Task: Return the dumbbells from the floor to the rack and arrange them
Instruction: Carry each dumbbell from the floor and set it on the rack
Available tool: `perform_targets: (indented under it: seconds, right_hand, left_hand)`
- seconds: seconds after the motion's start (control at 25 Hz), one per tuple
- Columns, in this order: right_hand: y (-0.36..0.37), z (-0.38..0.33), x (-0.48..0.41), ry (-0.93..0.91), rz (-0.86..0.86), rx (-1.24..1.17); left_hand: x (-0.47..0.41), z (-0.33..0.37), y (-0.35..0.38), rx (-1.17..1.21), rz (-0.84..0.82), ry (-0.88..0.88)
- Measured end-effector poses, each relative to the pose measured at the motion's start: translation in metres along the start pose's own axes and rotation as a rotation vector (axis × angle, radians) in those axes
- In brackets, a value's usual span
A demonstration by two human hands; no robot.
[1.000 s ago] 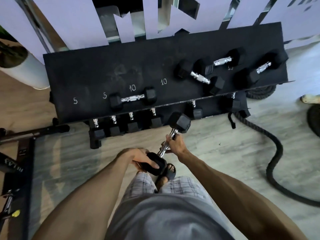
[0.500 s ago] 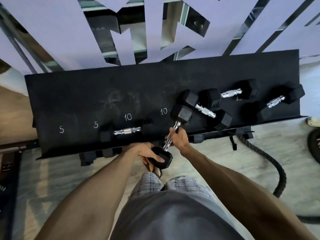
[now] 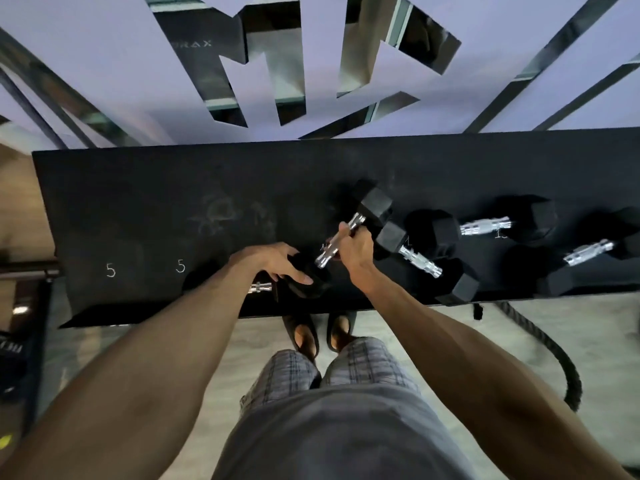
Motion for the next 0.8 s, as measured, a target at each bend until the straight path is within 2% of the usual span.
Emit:
perform_targets:
  seconds: [0.4, 0.8]
  right_hand:
    - [0.027, -0.023, -0.054, 0.128, -0.070, -0.137]
    - [0.050, -0.019, -0.055, 0.215, -0.110, -0.269]
  left_hand:
    - [-0.024, -0.013, -0.057, 0.173, 0.208, 0.022]
    - [-0.037, -0.031, -0.065, 0.031, 0.380, -0.002]
Point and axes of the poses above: each hand's wrist, its own x-axis away from the middle knuckle, its own y-axis out of the palm, z = x × y, the point moved 1 cm from there along -x, towards the middle knuckle, and after that the axes turned 1 degree about -z, right-handed, at the moved point
